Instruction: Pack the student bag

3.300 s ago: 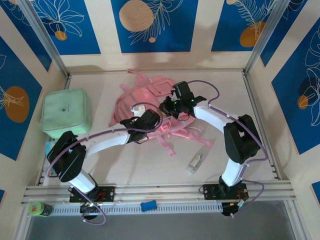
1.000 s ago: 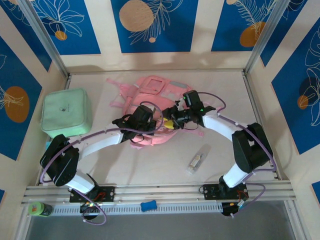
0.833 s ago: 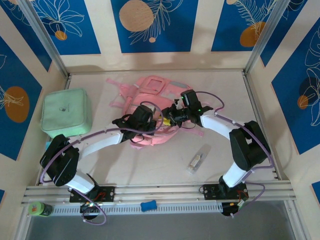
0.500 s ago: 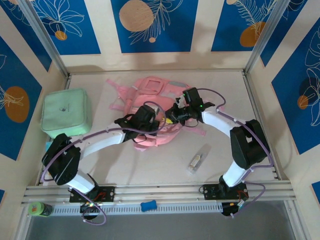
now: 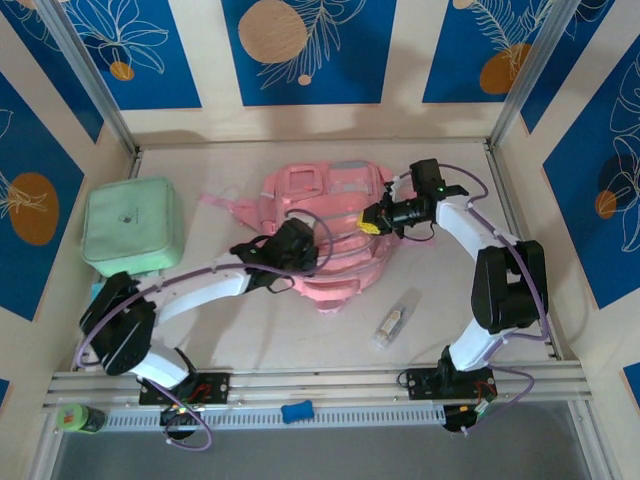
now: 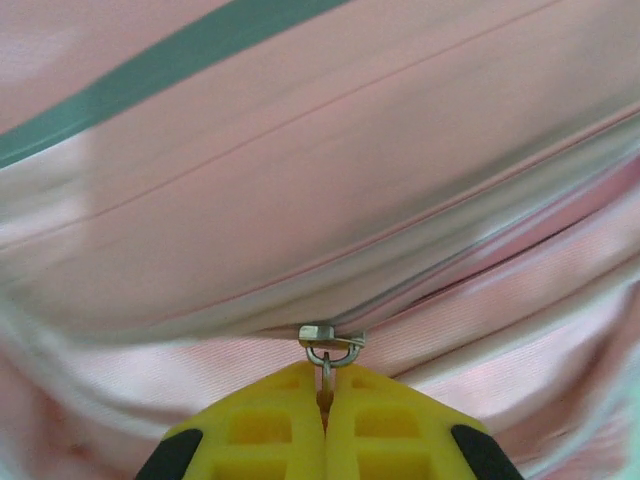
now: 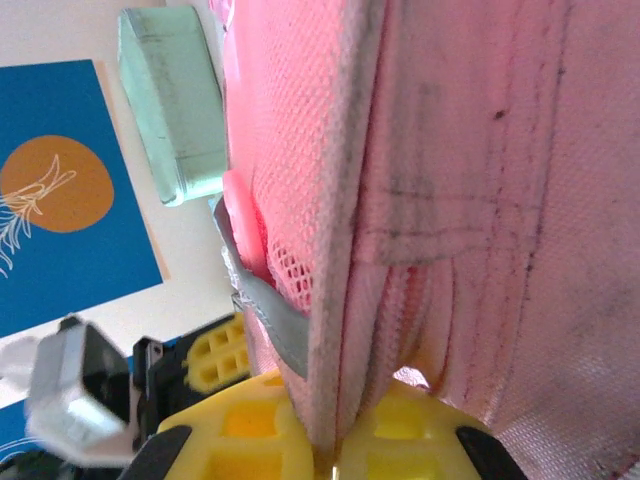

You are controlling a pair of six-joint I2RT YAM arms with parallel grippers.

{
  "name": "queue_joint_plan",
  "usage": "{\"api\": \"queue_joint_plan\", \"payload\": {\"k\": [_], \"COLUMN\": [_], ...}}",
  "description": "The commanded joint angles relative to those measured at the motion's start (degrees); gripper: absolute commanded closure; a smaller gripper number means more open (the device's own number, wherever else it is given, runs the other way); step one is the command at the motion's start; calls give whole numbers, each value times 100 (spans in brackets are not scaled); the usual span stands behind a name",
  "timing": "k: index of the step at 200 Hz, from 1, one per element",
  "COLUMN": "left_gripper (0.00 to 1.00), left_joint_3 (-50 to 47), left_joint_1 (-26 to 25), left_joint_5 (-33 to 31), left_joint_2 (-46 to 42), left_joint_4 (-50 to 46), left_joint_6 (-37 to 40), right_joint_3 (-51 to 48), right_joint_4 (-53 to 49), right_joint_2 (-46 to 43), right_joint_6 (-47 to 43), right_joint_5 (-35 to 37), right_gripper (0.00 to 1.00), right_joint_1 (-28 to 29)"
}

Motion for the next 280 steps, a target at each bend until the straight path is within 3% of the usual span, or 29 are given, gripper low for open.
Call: {"api": "queue_joint_plan", "payload": {"k": [1, 20, 44, 71, 92, 119, 152, 186, 214, 251, 265, 280], "left_gripper": [100, 100, 100, 100, 100, 100, 100, 100, 100, 100, 76, 68], "left_joint_3": [-516, -764, -955, -1112, -1225, -1202, -1360, -1541, -1405, -963, -884, -931], "left_joint_1": [614, 1081, 1277, 1102, 424, -11, 115, 748, 719, 188, 90, 6], "left_joint_5": [156, 387, 693, 1250, 832, 943, 220, 307, 696, 753, 922, 1175], "left_joint_2": [-417, -472, -363, -337, -527, -572, -607, -659, -618, -213, -75, -118], "left_joint_4": [-527, 65, 899, 1272, 1295, 1212, 895, 833, 964, 845, 830, 924], "left_joint_6": [549, 1192, 1881, 1612, 1646, 1395, 1418, 1317, 1242, 1193, 1187, 1153], "right_joint_3": [412, 368, 393, 664, 1113, 1838, 2132, 2387, 2421, 2080, 1837, 1506], "right_joint_4": [292, 385, 335, 278, 178, -437, -688, -892, -1085, -1306, -1495, -1707], "right_joint_2": [51, 60, 112, 351, 674, 1057, 1330, 1523, 1465, 1045, 693, 265], "right_joint_6": [-479, -540, -536, -588, -722, -1216, -1348, -1350, -1463, -1424, -1345, -1187], "right_joint_5": [60, -185, -36, 44, -117, 11, 259, 534, 826, 1368, 1936, 2700], "right_gripper": [100, 100, 100, 100, 100, 100, 100, 100, 100, 62, 51, 43], "right_joint_1": [-353, -351, -284, -151, -124, 35, -176, -337, -88, 132, 247, 408]}}
